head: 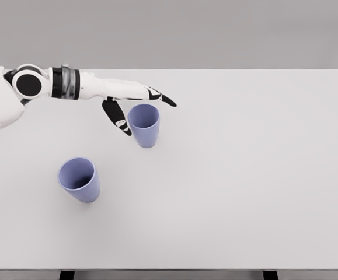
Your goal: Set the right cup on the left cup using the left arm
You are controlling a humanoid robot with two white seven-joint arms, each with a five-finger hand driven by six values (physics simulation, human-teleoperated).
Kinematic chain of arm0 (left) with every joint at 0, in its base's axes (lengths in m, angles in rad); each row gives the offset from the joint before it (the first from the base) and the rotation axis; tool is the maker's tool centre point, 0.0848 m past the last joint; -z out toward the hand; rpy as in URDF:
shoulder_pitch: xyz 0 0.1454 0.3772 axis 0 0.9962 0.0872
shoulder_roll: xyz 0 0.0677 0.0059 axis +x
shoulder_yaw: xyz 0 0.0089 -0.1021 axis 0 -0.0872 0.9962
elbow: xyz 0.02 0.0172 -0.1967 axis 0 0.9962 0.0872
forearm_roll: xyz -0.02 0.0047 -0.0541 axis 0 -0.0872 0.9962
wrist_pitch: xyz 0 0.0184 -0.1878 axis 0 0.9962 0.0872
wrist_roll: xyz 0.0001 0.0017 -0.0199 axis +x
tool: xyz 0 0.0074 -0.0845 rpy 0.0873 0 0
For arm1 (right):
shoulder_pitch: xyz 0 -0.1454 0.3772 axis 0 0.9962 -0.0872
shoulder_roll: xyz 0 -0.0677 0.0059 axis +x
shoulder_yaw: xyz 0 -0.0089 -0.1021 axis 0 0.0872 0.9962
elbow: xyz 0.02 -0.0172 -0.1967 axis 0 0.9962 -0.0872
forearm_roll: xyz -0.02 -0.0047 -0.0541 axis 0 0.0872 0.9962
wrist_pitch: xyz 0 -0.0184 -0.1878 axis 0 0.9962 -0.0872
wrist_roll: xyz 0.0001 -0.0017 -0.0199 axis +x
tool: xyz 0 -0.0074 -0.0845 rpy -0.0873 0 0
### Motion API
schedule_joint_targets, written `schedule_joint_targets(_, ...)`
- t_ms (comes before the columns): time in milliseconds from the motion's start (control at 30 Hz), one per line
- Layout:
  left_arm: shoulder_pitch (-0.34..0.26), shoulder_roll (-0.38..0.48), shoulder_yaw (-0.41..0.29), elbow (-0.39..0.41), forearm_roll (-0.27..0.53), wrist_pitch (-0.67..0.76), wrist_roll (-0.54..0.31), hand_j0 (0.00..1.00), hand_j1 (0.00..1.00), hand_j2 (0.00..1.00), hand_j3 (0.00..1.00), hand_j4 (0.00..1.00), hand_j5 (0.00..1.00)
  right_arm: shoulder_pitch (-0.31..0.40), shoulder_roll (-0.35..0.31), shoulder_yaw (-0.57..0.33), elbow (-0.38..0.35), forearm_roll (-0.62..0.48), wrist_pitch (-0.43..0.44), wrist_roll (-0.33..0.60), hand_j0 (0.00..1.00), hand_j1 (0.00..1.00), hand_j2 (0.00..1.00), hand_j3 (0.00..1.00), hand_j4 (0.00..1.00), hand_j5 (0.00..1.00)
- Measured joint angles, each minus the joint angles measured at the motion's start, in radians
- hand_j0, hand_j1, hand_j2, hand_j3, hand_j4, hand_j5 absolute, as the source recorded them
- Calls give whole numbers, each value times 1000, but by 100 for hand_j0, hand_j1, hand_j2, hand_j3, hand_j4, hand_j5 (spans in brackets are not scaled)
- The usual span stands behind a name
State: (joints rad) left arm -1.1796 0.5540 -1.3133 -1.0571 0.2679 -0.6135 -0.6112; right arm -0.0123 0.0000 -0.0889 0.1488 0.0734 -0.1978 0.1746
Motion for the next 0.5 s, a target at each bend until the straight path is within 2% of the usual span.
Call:
schedule_joint_targets(300,21,-12,2,51,-16,0,0,100,100,100,100,100,100,0,0,0,0,0,0,0,100,100,100,100,100,100)
schedule_joint_targets(500,43,-41,29,93,-69,0,0,100,100,100,100,100,100,0,0,0,0,0,0,0,100,100,100,100,100,100)
